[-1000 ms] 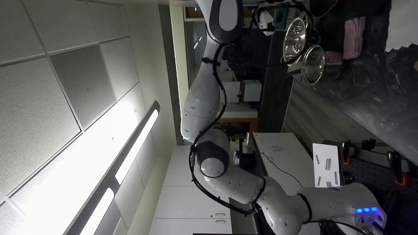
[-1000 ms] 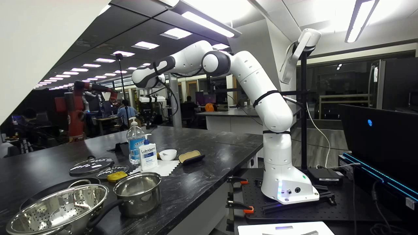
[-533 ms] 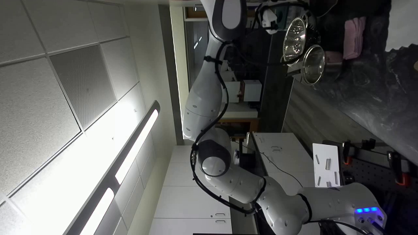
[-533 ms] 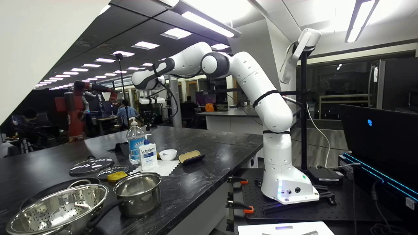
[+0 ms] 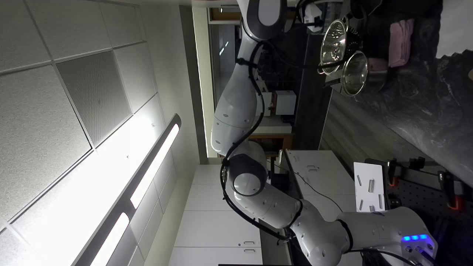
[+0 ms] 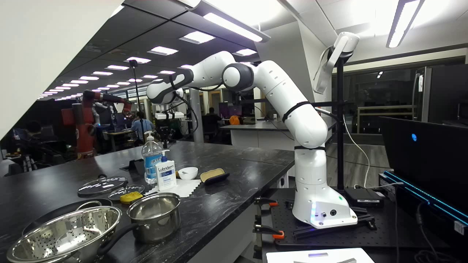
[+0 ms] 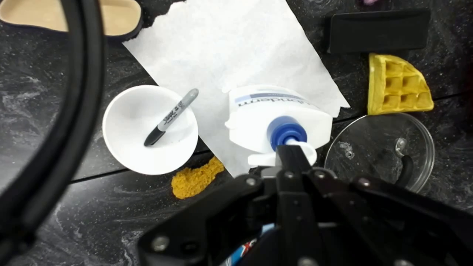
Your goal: Push down on the small hand soap bottle
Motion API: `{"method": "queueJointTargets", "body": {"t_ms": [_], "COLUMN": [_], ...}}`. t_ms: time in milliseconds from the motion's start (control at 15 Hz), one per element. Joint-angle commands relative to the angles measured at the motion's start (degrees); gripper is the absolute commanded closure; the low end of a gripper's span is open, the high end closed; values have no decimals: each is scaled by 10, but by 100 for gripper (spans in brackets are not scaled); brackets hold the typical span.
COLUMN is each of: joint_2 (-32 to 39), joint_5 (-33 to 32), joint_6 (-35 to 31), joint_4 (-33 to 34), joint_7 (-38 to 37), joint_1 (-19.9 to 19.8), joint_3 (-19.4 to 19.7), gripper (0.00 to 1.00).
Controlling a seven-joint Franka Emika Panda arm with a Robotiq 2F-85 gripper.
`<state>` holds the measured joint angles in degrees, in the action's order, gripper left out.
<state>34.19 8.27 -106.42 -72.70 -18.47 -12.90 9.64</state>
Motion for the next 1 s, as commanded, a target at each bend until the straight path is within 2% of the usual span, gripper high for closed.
{"method": "queueJointTargets", "body": {"t_ms": [0,600,933], "joint_2": [33,62,66], "joint_5": [-1,-8,1], "joint_6": [25,50,53], "joint_4": [61,113,111], "joint_7": [-4,33,27], "joint_1": [-6,-4,-3], "joint_3": [0,-11,-12], "gripper": [100,100,100]}}
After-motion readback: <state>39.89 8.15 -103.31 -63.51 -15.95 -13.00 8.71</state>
